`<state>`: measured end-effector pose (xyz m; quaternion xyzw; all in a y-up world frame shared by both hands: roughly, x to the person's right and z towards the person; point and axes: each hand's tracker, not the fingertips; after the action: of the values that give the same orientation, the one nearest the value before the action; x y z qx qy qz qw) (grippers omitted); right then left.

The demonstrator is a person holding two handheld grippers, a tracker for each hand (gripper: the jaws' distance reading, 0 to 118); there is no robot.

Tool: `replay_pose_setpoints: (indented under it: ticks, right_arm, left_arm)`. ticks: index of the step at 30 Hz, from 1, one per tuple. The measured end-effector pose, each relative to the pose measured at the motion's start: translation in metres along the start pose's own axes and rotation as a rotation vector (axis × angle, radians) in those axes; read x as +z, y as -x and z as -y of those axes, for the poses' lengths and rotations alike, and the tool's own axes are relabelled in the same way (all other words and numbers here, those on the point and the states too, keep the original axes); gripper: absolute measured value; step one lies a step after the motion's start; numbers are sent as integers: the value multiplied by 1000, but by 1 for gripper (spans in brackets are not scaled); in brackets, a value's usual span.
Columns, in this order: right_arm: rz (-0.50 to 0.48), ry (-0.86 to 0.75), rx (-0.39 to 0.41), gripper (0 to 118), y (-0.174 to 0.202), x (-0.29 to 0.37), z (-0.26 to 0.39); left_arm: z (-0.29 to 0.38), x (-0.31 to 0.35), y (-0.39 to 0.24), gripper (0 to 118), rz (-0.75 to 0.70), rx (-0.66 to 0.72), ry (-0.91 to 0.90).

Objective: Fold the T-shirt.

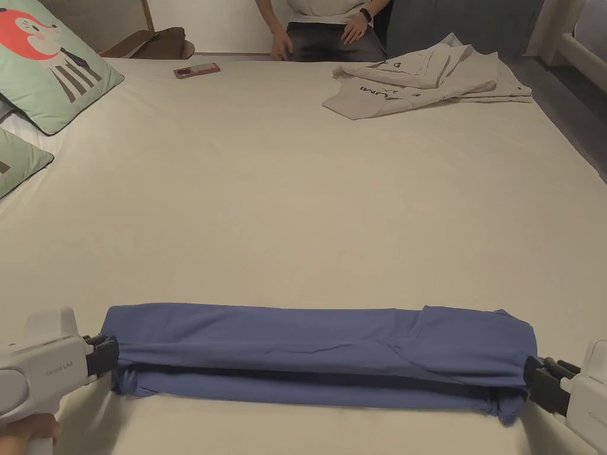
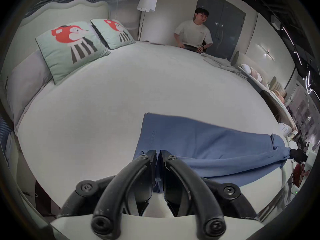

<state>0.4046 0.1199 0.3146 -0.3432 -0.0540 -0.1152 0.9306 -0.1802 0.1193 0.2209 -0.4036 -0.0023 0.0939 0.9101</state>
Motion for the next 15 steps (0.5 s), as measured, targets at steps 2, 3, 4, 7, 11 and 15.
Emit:
replay_pose_setpoints:
  ticks: [2, 3, 4, 7, 11, 15]
  right_arm:
    - [6, 17, -15, 1, -3, -6, 8]
    - [16, 30, -19, 1, -3, -10, 10]
    - [23, 40, -17, 1, -4, -14, 13]
    - [55, 63, -6, 1, -3, -21, 18]
    - [69, 78, 5, 1, 1, -22, 17]
    - [87, 25, 1, 33, 17, -3, 3]
  left_arm:
    - [9, -2, -1, 3, -20, -18, 13]
    - [13, -4, -1, 3, -29, -27, 20]
    - [16, -6, -1, 3, -33, -25, 29]
    - [22, -10, 0, 3, -43, -25, 43]
    - [21, -11, -5, 4, -56, -20, 49]
    - [11, 1, -17, 69, -76, -21, 44]
